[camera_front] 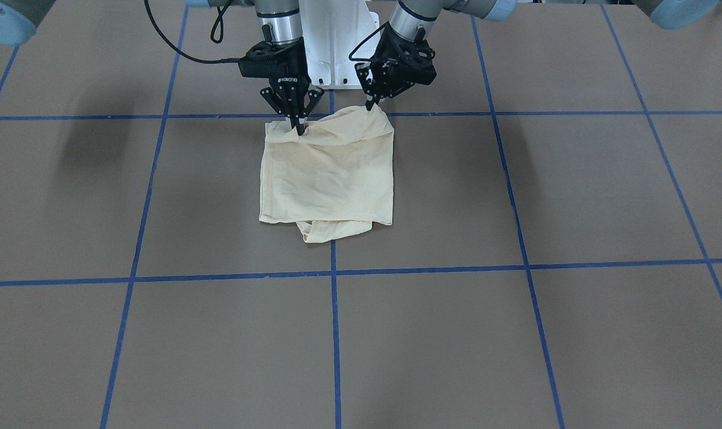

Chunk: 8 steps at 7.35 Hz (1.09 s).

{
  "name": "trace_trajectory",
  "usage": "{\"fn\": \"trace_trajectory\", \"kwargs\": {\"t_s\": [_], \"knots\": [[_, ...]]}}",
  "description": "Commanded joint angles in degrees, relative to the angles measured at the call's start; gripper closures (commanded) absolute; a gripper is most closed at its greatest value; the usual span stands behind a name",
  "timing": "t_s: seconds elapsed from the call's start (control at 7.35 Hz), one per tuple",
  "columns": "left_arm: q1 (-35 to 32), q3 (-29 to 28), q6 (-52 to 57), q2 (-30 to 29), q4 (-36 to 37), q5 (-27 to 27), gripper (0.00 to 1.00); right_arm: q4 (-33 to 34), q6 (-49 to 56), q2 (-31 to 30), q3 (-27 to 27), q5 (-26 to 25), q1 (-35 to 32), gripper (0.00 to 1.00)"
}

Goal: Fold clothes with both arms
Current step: 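Lift the near end with both grippers and fold it toward the far end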

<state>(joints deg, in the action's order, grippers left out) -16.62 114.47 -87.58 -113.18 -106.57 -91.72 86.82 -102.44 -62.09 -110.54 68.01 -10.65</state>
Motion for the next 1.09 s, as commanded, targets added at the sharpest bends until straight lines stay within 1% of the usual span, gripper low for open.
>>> {"fn": "trace_trajectory", "kwargs": {"t_s": [0.0,0.14,0.41,0.54,0.68,0.95], "knots": [[-6.6,-4.3,5.5,-2.0,-0.2,-0.2,1.00,-3.2,1.8,1.3,5.1,0.1,-4.8,1.00],[-8.5,-6.3,6.6,-3.8,0.0,-0.4,1.00,-3.3,2.3,2.6,7.1,1.1,-6.1,1.00],[-9.5,-11.2,7.1,-5.5,-0.5,-0.2,1.00,-4.2,3.7,8.0,15.6,2.6,-8.1,1.00],[-9.5,-12.4,7.1,-5.9,-0.7,-0.1,1.00,-7.8,5.0,8.2,17.9,2.7,-8.4,1.00],[-9.5,-13.3,7.3,-6.0,-0.7,-0.1,1.00,-9.1,6.4,8.4,19.0,2.7,-8.7,1.00],[-9.6,-15.0,7.4,-6.0,-2.6,0.0,1.00,-9.2,7.9,8.6,18.9,5.7,-10.2,1.00]]}}
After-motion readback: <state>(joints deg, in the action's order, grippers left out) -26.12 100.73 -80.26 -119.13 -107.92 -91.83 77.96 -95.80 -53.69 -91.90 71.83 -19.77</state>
